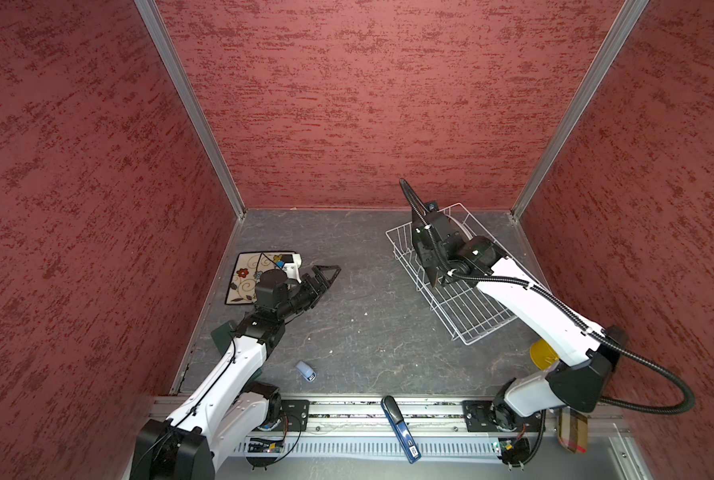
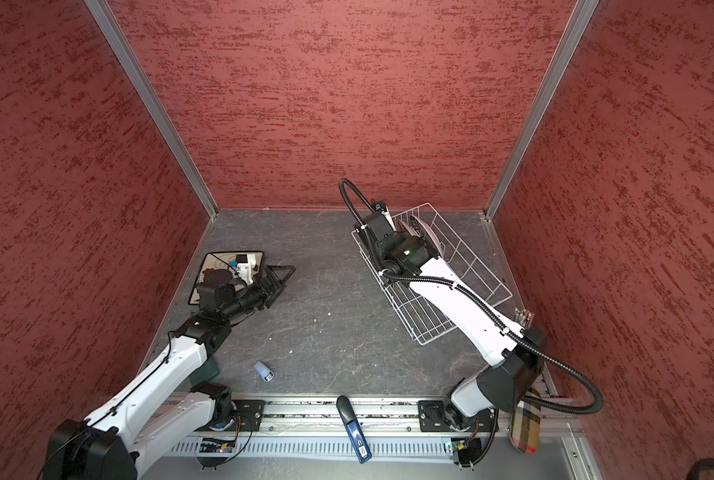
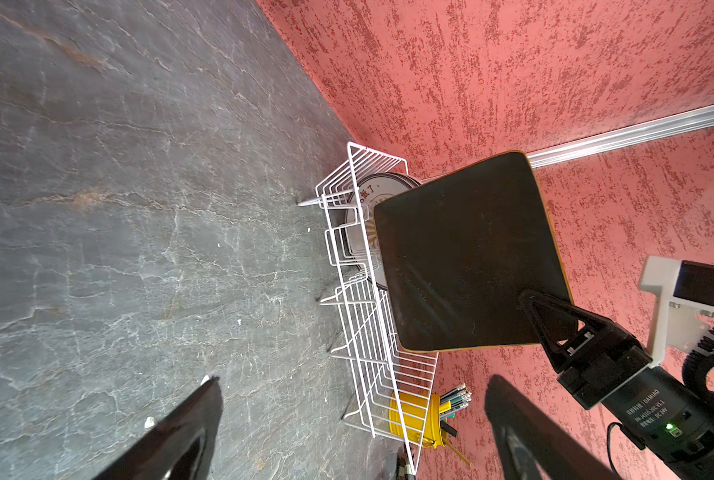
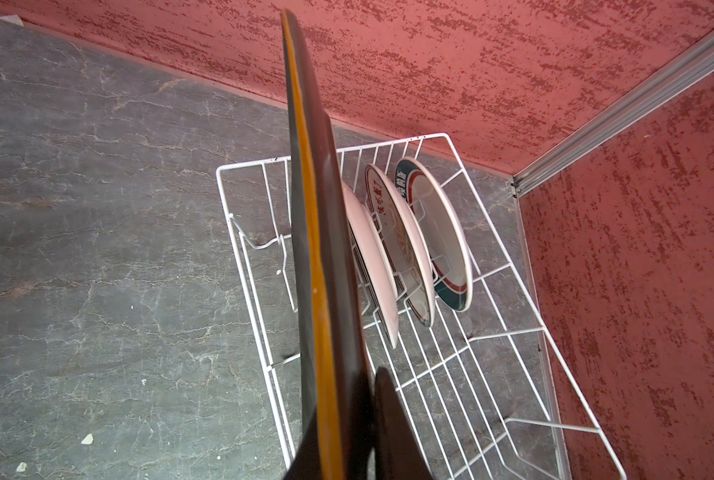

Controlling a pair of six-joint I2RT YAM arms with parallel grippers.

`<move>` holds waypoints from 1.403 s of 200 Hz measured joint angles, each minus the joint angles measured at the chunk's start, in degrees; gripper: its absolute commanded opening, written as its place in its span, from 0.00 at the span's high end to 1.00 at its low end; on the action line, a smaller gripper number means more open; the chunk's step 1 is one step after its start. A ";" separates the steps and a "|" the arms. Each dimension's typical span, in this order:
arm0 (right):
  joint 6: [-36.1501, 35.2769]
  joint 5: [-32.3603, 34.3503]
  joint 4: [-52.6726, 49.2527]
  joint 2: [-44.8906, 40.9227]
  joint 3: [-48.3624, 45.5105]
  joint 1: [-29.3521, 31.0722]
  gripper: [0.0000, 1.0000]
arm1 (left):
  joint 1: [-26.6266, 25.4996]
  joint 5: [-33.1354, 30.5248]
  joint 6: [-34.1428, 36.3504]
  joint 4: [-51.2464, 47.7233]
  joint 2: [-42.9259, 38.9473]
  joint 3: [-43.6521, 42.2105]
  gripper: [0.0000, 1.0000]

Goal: Unload the plates from the dish rack

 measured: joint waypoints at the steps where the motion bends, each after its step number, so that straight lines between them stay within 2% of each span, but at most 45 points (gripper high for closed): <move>1: 0.02 -0.02 0.00 0.00 0.00 0.00 1.00 | -0.04 -0.02 0.00 0.02 0.00 0.00 0.02; 112: 0.39 -0.04 1.44 -2.73 0.00 0.24 1.00 | -4.44 -2.45 -2.58 5.22 1.86 0.15 0.02; 167: 0.35 -0.02 2.38 -2.75 0.07 0.42 1.00 | -8.31 -3.23 -5.16 10.32 4.13 0.07 0.01; 280: -0.46 0.07 1.60 0.42 8.46 1.42 1.00 | -17.53 -7.04 -12.15 26.47 14.64 0.87 0.01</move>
